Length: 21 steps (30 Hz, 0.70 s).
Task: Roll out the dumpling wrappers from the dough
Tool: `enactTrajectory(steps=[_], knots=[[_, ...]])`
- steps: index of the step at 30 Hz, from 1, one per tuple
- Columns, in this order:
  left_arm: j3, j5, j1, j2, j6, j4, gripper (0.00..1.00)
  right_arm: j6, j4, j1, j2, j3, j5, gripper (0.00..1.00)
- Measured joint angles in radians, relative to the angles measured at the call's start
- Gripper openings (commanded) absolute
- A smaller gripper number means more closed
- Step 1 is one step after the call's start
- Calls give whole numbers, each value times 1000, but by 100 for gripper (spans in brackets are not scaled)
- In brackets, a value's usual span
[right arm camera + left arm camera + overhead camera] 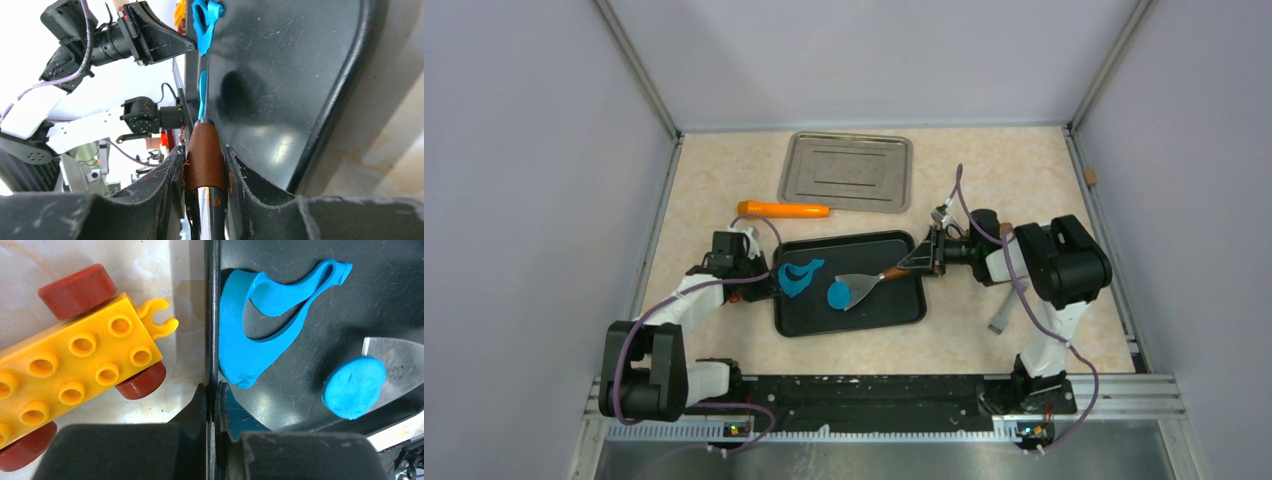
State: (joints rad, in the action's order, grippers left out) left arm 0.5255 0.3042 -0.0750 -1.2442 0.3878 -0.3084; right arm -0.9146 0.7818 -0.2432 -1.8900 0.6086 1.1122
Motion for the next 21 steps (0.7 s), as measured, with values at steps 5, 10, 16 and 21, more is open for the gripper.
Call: enactTrajectory(steps=[5, 10, 16, 21], knots=[[0, 6, 3, 0, -6, 1, 0, -39, 14, -10, 4, -3, 23, 0], [2, 9, 3, 3, -20, -3, 0, -71, 18, 1, 32, -6, 43, 0], [30, 56, 6, 16, -51, -28, 0, -7, -167, 60, 120, 98, 72, 0], [59, 121, 6, 59, -71, -35, 20, 75, -337, 127, 132, 293, 84, 0]])
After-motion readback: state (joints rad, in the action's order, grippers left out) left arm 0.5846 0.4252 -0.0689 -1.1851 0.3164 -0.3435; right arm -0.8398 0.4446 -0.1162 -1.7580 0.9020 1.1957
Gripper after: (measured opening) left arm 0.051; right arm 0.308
